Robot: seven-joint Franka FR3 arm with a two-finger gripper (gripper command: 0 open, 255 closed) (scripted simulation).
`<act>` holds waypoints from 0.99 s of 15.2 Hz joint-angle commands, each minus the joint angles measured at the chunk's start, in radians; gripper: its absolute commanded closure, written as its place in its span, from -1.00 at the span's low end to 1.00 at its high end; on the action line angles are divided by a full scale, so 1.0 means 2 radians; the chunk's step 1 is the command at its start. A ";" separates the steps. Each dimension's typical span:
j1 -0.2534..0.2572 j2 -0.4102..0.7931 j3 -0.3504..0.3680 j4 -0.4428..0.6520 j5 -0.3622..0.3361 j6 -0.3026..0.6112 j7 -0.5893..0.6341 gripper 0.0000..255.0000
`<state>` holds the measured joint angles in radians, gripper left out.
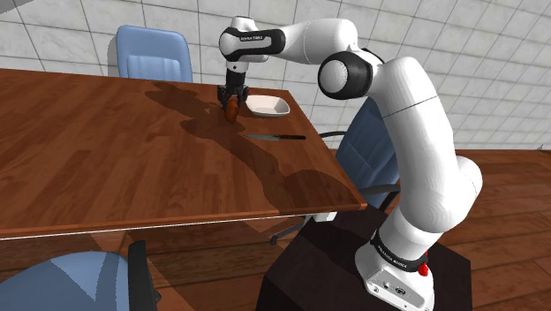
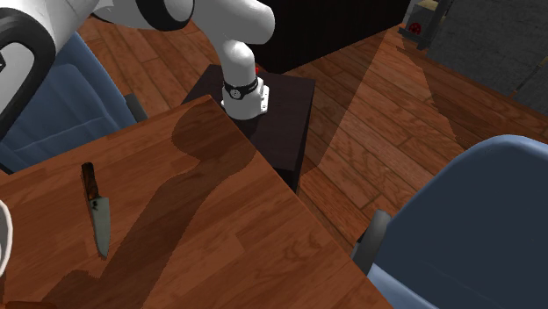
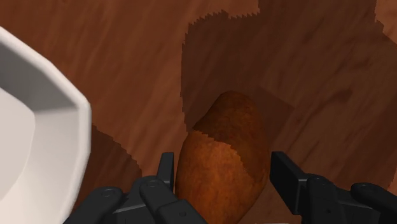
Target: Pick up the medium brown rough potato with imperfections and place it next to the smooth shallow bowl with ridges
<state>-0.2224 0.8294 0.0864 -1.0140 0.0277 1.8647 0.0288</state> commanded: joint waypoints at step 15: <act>0.000 0.000 0.000 -0.022 0.000 0.023 -0.001 -1.00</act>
<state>-0.2224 0.8298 0.0861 -1.0579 0.0284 1.9105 0.0270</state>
